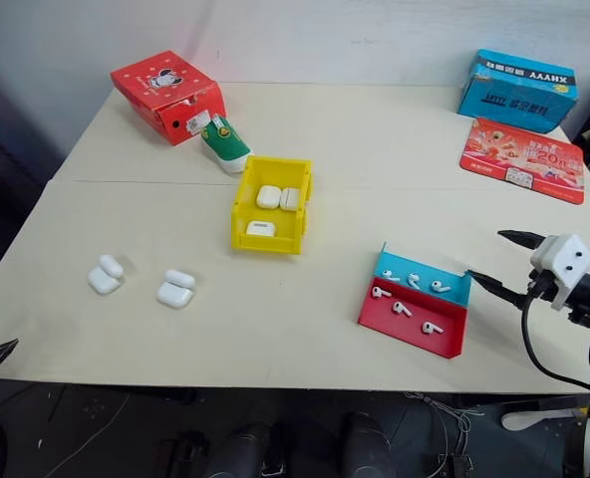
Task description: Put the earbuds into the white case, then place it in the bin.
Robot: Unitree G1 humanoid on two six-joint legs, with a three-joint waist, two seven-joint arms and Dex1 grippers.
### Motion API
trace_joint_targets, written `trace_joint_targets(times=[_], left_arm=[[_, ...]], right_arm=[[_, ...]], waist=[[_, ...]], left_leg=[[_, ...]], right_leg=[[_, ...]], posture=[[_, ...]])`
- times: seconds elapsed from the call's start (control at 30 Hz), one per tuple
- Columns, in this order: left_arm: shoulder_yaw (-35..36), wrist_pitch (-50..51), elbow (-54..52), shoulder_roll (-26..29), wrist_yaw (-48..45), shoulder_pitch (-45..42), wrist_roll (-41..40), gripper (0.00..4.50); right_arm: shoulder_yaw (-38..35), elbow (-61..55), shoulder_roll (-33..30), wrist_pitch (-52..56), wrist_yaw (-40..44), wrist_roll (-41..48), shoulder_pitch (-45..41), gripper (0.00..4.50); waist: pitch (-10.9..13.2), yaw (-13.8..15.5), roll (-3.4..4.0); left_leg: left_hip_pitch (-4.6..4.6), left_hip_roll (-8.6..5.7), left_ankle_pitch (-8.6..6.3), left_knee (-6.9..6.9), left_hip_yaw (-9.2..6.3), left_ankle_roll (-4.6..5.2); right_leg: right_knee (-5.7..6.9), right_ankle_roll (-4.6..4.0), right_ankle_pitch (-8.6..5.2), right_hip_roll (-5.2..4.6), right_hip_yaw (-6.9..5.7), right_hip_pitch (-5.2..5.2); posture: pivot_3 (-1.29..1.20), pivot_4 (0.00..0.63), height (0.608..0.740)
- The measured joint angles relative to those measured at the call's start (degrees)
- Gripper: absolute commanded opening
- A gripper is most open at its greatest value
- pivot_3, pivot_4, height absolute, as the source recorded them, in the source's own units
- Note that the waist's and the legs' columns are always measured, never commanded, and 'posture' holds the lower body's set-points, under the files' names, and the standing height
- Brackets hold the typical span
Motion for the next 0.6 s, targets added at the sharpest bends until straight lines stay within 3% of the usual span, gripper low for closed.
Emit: trace_joint_targets(times=[0.23,0.47,0.6], left_arm=[[0.3,2.9,-3.8,0.0,-1.2,-0.6,-2.7,4.50],[5.6,14.4,-4.7,2.0,-0.2,4.9,-5.3,4.50],[7.8,22.4,0.5,4.6,2.7,9.3,-3.7,4.50]], right_arm=[[-0.1,-3.9,1.5,2.5,2.4,2.9,0.2,4.49],[-0.4,-32.9,11.9,16.1,5.2,20.2,7.5,4.49],[1.6,-45.7,15.9,16.0,7.4,22.9,9.5,4.49]], waist=[[0.0,0.0,0.00],[0.0,-0.2,0.05],[-0.1,0.1,-0.14]], left_leg=[[0.00,0.04,0.00,0.01,0.00,0.00],[0.01,0.20,-0.09,-0.07,0.02,-0.10],[0.01,0.20,-0.19,-0.02,0.05,-0.05]], right_leg=[[0.00,0.00,0.00,0.02,0.02,0.01],[0.13,-0.04,-0.02,0.23,0.02,-0.01],[0.11,-0.04,-0.02,0.24,0.00,0.02]], posture=[[0.00,0.150,0.740],[0.00,0.150,0.740],[0.00,0.150,0.740]])
